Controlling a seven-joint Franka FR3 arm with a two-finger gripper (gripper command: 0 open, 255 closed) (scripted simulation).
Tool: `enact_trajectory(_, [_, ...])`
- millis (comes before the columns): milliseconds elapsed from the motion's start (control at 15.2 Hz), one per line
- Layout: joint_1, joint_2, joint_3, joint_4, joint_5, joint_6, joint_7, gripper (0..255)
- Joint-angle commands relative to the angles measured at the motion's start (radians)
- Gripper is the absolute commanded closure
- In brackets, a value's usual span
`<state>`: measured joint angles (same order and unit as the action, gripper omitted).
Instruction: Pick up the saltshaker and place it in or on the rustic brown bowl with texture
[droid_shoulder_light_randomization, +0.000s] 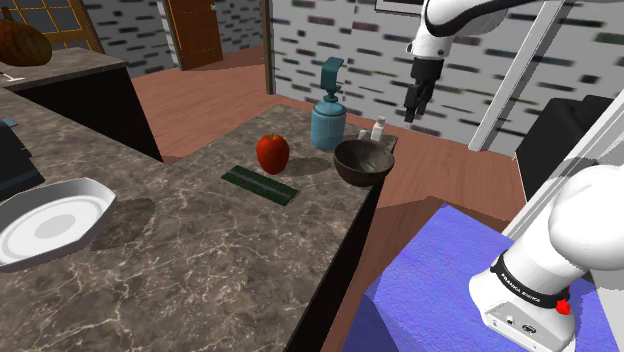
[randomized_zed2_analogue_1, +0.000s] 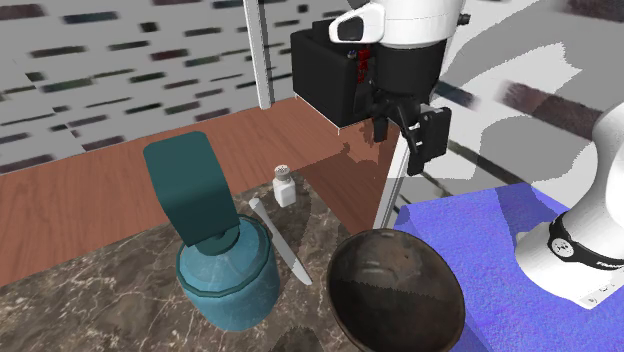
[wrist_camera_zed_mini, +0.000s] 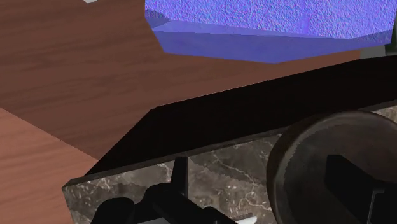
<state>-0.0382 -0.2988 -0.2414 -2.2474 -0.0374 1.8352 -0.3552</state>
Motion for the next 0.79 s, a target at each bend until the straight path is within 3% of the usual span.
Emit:
enact_trajectory(0, [0.0,0.074,-0.022,0.045,0.01,0.027,-0.052,0])
enact_trajectory(726, [-0.046,0.53,-0.079,0.428,0.138,0.067,-0.332,0])
